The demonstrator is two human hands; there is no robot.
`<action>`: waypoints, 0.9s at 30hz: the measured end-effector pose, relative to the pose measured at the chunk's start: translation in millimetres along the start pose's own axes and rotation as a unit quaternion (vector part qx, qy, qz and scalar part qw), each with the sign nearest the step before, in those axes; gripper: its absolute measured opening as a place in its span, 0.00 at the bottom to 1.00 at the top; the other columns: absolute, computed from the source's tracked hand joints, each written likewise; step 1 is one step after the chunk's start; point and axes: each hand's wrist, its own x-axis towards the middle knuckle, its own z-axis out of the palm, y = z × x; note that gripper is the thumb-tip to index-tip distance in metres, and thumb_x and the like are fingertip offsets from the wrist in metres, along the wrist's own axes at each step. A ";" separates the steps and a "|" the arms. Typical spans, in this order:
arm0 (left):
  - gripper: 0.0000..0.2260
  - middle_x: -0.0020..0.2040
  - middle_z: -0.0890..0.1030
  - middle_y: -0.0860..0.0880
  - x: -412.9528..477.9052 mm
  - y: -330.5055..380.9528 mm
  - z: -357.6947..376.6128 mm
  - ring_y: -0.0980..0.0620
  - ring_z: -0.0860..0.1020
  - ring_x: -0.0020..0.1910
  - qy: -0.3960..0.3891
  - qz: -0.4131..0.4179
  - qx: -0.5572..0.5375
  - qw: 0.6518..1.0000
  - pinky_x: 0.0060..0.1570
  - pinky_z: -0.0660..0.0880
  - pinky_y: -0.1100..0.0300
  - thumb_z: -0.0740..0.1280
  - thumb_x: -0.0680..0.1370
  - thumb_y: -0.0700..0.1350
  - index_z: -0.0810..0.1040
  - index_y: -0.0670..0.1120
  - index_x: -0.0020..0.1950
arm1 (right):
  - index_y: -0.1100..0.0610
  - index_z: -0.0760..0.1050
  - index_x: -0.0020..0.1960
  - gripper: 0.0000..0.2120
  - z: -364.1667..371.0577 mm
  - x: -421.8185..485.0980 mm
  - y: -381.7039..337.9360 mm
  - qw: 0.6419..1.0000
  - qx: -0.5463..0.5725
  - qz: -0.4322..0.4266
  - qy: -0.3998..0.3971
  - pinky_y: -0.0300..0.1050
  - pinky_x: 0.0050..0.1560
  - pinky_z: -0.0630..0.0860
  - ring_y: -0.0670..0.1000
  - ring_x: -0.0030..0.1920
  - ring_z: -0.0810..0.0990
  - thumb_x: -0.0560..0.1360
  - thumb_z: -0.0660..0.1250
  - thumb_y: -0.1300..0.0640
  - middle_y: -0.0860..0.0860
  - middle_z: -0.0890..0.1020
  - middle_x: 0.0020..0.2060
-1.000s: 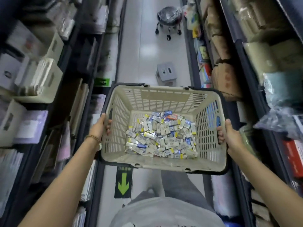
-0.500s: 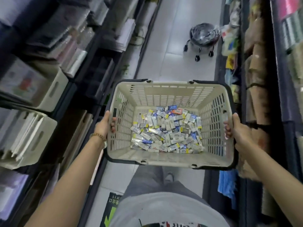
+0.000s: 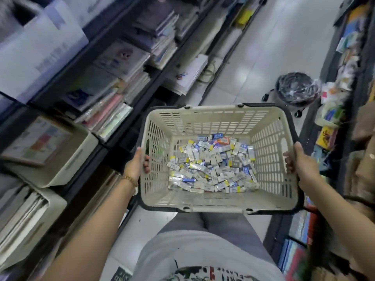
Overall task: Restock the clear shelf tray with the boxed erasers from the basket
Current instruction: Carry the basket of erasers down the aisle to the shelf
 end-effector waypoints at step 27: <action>0.20 0.29 0.71 0.52 109.2 -56.5 117.5 0.56 0.67 0.24 0.276 -0.088 -0.280 0.915 0.31 0.68 0.60 0.59 0.78 0.60 0.75 0.46 0.38 | 0.57 0.71 0.37 0.22 226.8 268.1 -195.0 0.913 -0.228 -0.047 -0.335 0.40 0.27 0.63 0.48 0.26 0.64 0.79 0.55 0.41 0.51 0.69 0.30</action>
